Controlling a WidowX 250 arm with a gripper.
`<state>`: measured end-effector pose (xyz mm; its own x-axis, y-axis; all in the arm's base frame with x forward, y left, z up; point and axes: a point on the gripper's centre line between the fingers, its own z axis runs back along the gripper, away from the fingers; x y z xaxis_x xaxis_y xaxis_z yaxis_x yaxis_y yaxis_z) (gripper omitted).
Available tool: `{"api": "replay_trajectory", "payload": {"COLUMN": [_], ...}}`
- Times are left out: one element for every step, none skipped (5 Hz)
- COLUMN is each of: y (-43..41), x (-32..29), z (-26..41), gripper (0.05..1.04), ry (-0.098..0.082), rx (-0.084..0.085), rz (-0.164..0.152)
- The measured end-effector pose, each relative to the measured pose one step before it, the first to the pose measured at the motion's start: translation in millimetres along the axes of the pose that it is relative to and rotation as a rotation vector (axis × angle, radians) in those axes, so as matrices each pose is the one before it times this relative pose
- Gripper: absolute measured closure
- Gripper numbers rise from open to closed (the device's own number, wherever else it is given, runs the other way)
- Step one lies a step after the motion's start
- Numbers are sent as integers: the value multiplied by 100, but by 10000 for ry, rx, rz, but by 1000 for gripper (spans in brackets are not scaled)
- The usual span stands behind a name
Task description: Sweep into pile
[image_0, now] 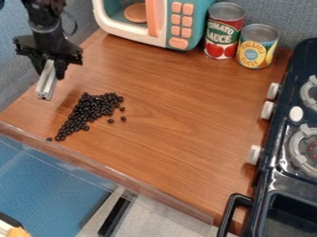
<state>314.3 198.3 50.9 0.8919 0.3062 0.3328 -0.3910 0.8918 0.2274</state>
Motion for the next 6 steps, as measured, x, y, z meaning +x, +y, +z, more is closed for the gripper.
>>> {"api": "replay_trajectory", "payload": {"y": [192,220,352,44,-48,-205], "x": [-741,-470,-958,-272,-265,-731], "z": [-767,-668,-999,-368,-195,18], "gripper": [695,695,695,695,695,695], "ry": [-270,149,511,426,519,460], "rx": [331,293,446,184,151,-132], "rz": [-354,-285,30,-75,-32,-111]}}
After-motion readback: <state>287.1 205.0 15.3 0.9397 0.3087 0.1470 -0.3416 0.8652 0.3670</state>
